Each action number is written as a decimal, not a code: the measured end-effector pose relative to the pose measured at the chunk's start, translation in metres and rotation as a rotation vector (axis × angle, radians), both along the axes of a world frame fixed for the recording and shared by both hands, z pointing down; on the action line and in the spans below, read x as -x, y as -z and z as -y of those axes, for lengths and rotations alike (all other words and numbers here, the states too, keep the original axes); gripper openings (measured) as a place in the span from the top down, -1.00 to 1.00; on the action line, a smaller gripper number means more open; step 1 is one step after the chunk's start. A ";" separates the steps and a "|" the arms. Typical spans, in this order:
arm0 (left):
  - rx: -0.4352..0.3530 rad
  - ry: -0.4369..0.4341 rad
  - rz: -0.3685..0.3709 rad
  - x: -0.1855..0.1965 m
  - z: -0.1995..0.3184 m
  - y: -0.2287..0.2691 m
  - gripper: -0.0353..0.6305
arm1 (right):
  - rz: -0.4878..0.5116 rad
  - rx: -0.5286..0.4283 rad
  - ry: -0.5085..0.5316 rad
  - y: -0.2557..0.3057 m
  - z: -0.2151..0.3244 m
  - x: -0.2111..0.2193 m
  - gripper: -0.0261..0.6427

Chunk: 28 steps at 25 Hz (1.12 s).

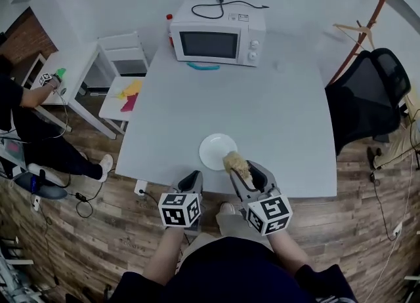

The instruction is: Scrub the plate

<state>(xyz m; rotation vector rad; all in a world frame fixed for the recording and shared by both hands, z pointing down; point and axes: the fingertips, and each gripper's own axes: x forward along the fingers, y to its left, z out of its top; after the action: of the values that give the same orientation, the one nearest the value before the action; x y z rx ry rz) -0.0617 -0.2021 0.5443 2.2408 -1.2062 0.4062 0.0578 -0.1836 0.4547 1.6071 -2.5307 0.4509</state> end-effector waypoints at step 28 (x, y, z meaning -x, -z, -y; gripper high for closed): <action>0.325 0.117 0.088 -0.011 0.111 -0.127 0.62 | -0.013 0.124 0.205 -0.053 0.106 -0.008 0.38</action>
<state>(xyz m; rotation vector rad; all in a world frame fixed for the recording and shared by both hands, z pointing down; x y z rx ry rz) -0.0509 -0.3126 0.6717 1.8834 -1.2121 0.6133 0.0662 -0.2892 0.5082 1.2884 -2.5660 0.5583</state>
